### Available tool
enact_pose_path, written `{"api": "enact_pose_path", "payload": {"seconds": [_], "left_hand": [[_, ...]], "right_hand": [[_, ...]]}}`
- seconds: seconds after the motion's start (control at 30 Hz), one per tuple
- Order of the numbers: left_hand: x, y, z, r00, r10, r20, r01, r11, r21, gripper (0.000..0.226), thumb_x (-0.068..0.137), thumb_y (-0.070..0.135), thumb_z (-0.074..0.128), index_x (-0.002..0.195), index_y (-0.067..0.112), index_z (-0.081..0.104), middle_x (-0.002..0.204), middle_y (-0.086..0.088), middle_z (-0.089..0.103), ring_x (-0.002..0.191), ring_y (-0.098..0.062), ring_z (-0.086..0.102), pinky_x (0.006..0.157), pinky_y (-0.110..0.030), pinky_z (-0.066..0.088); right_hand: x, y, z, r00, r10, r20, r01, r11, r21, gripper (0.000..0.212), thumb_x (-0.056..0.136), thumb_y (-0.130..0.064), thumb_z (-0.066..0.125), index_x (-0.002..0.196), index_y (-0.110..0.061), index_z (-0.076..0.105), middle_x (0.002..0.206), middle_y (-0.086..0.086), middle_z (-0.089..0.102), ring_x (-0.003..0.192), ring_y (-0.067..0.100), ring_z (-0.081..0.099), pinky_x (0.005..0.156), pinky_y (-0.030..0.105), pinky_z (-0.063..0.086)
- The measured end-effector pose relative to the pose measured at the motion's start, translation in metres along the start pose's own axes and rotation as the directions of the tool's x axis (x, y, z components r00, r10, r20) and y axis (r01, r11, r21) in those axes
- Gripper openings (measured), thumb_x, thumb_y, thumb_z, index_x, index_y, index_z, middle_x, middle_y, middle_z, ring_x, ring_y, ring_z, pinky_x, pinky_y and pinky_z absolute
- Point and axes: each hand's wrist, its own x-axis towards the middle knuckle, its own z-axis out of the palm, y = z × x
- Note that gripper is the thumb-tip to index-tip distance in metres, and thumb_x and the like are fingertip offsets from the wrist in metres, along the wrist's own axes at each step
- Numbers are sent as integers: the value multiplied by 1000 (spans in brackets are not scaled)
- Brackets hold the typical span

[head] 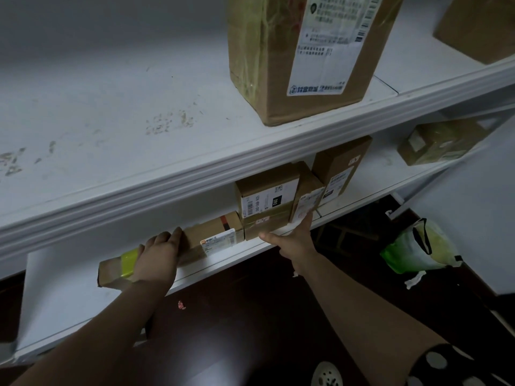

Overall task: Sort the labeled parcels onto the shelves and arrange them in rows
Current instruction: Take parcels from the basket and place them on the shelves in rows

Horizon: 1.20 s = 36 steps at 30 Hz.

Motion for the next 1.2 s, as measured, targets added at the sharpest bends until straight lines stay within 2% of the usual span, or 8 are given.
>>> {"api": "enact_pose_path", "payload": {"seconds": [0.33,0.4,0.47,0.53,1.2], "left_hand": [[9,34,-11,1000,-5,19,5,1000,10,62,95,13,45,151,20,20,143,-8,41,130,-33,38,107,-42,35],[11,42,-13,1000,4,26,-4,1000,6,62,95,13,46,151,20,21,143,-9,42,130,-33,39,106,-42,35],[13,49,-14,1000,7,31,-7,1000,14,62,95,13,46,151,20,21,142,-9,42,130,-32,39,106,-41,35],[15,55,-15,1000,1,30,-1,1000,25,62,95,13,46,151,20,21,142,-9,42,129,-33,39,106,-42,35],[34,112,-24,999,32,15,-32,998,57,61,94,9,46,150,20,22,139,-10,43,127,-31,40,100,-39,39]], "right_hand": [[12,-4,-23,999,-37,-7,37,999,33,156,24,-46,91,145,-46,-7,155,-3,22,141,25,26,108,57,34],[12,-8,-28,999,-51,-3,51,998,32,151,37,-39,93,148,-41,-9,157,-2,19,143,24,22,112,54,30],[16,-8,-36,998,-63,-17,64,997,43,139,56,-25,91,150,-33,-11,159,0,13,145,24,18,115,48,24],[23,-6,-44,997,-69,-18,70,997,46,134,63,-19,88,150,-30,-12,160,1,10,146,24,15,116,46,21],[31,-4,-83,999,-39,17,37,995,97,123,70,-12,83,151,-26,-8,159,5,13,144,24,21,114,43,21]]}}
